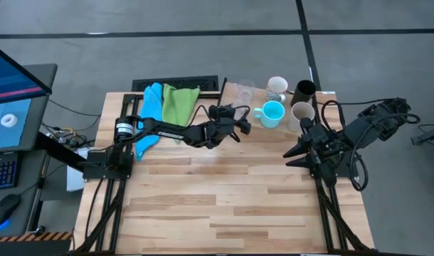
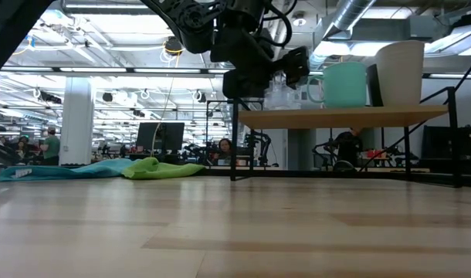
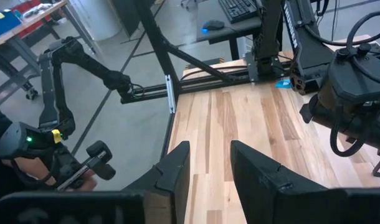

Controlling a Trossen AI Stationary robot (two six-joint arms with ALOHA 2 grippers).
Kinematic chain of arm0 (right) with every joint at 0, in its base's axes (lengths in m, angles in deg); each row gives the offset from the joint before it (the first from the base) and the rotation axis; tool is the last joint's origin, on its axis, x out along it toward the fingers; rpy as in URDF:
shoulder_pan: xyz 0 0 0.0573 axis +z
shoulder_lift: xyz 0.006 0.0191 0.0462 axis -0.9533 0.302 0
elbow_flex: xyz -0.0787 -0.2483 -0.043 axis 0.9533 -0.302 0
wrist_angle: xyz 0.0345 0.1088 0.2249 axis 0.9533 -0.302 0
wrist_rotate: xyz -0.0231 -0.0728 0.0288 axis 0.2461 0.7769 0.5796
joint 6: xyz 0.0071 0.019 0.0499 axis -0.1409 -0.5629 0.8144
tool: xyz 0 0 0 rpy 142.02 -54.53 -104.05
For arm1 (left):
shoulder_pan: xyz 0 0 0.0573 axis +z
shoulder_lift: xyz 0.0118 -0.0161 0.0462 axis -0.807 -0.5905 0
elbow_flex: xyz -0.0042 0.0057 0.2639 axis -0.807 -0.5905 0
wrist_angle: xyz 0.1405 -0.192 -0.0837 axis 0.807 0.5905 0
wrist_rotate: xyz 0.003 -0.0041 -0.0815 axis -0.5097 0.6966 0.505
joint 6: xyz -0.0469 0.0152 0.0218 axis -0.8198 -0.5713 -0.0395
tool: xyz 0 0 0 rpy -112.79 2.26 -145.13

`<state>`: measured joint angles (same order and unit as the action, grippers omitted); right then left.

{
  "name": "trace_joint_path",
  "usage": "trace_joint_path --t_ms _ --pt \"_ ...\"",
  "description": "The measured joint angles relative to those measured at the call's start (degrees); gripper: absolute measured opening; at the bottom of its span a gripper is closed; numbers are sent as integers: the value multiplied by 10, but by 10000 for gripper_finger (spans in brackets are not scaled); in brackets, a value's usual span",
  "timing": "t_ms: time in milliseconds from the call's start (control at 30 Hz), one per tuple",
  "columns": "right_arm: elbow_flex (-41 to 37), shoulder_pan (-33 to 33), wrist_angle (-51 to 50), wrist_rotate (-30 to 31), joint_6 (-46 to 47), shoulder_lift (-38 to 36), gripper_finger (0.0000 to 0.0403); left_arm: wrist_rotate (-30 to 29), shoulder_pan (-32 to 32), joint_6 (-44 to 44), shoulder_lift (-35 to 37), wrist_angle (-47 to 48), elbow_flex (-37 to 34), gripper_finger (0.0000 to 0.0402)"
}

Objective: Stack small to large cups/mugs on shelf
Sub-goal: Put the transparent mug on the shelf

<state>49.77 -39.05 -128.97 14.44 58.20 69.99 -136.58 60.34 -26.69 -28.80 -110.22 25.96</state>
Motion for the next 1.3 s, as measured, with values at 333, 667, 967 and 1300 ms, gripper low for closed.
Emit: trace_joint_path --t_ms 333,667,967,1300 --pt "0 0 0 -18 0 0 136 18 -1 20 0 -4 -1 319" --pt "0 0 0 -32 -1 0 136 17 1 24 0 -6 -1 364" --pt "0 0 0 -41 -6 0 136 14 1 46 0 -5 0 377" --pt "0 0 0 -45 -6 0 136 8 2 93 -1 -28 5 378"
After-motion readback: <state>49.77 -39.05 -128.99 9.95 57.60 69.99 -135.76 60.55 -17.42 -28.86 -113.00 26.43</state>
